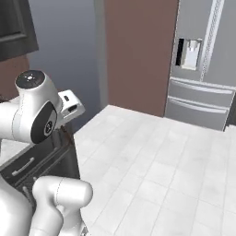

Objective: Organize the utensils by type. Pick up the wooden spoons from the counter and place them in the open cabinet. Then pick up the metallic utensils from the counter and place them in the open drawer.

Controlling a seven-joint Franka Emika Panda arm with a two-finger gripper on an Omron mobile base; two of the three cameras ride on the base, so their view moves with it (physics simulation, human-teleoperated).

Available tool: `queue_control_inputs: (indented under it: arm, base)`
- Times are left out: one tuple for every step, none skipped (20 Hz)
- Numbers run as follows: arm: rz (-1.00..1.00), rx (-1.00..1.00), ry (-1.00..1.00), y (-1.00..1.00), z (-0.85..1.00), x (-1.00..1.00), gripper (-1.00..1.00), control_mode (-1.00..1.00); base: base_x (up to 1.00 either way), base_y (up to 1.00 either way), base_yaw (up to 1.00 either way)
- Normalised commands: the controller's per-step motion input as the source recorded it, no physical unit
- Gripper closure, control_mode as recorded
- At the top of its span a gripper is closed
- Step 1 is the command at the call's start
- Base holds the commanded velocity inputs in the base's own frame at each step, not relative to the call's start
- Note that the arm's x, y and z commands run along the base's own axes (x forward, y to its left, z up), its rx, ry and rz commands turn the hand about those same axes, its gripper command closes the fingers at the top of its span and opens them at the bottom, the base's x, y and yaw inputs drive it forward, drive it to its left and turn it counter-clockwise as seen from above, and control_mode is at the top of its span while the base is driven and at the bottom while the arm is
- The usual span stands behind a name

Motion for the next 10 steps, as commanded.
queue_control_inputs:
  arm:
    - [0.00, 0.00, 0.00, 0.00, 0.00, 0.00, 1.00, 1.00]
    - [0.00, 0.00, 0.00, 0.00, 0.00, 0.00, 1.00, 1.00]
    - [0.00, 0.00, 0.00, 0.00, 0.00, 0.00, 1.00, 1.00]
    - [0.00, 0.00, 0.00, 0.00, 0.00, 0.00, 1.00, 1.00]
    - [0.00, 0.00, 0.00, 0.00, 0.00, 0.00, 1.00, 1.00]
    - [0.00, 0.00, 0.00, 0.00, 0.00, 0.00, 1.00, 1.00]
    - [0.00, 0.00, 0.00, 0.00, 0.00, 0.00, 1.00, 1.00]
    - [0.00, 0.00, 0.00, 0.00, 0.00, 0.00, 1.00, 1.00]
    - [0.00, 0.00, 0.00, 0.00, 0.00, 0.00, 1.00, 1.00]
    - [0.00, 0.00, 0.00, 0.00, 0.00, 0.00, 1.00, 1.00]
  base:
    - [0.04, -0.17, -0.81]
    - [0.24, -0.09, -0.73]
    - [0.35, -0.10, -0.65]
    - [0.00, -0.10, -0.35]
    - [0.00, 0.33, 0.00]
    - [0.00, 0.00, 0.00]
    - [0.00, 0.00, 0.00]
    - [0.00, 0.00, 0.00]
    - [0.00, 0.00, 0.00]
    - [0.00, 0.00, 0.00]
